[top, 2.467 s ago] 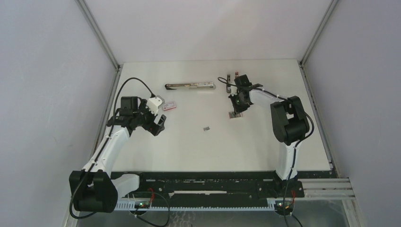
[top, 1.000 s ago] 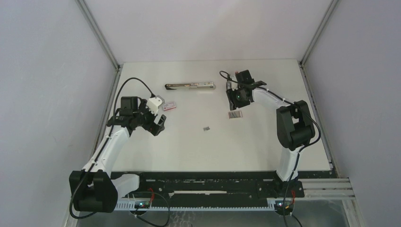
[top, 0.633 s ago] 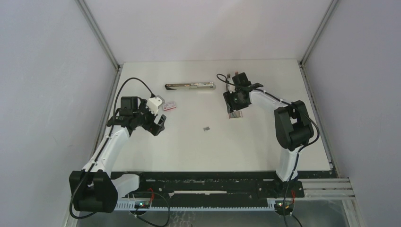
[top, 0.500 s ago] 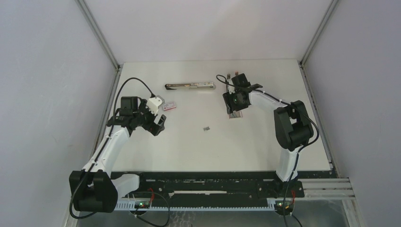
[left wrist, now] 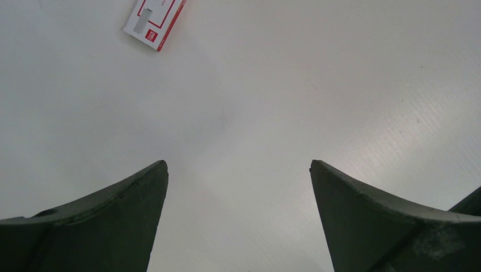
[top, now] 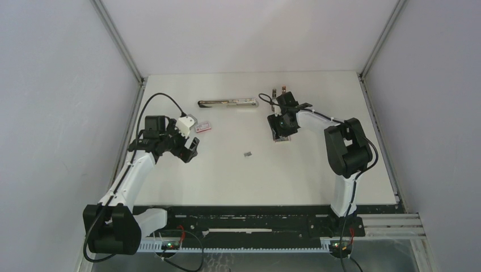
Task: Unload the staples from the stapler
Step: Adjust the staple in the staple box.
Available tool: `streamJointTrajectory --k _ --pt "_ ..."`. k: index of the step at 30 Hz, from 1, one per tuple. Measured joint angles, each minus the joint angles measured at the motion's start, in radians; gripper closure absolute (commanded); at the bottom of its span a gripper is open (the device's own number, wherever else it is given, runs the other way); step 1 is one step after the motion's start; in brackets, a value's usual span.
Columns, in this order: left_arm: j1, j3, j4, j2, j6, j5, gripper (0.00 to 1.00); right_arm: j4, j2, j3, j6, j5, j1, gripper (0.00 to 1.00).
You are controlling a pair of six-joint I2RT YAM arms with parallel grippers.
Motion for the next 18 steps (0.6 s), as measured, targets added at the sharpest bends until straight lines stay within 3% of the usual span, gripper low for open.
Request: streamJointTrajectory --k 12,18 --pt "0.0 0.0 0.0 0.004 0.006 0.0 0.0 0.008 0.011 -0.002 0.013 0.0 0.006 0.45" --pt "0.0 0.0 0.0 0.005 0.006 0.0 0.0 0.008 0.018 -0.006 0.014 0.002 0.009 0.5"
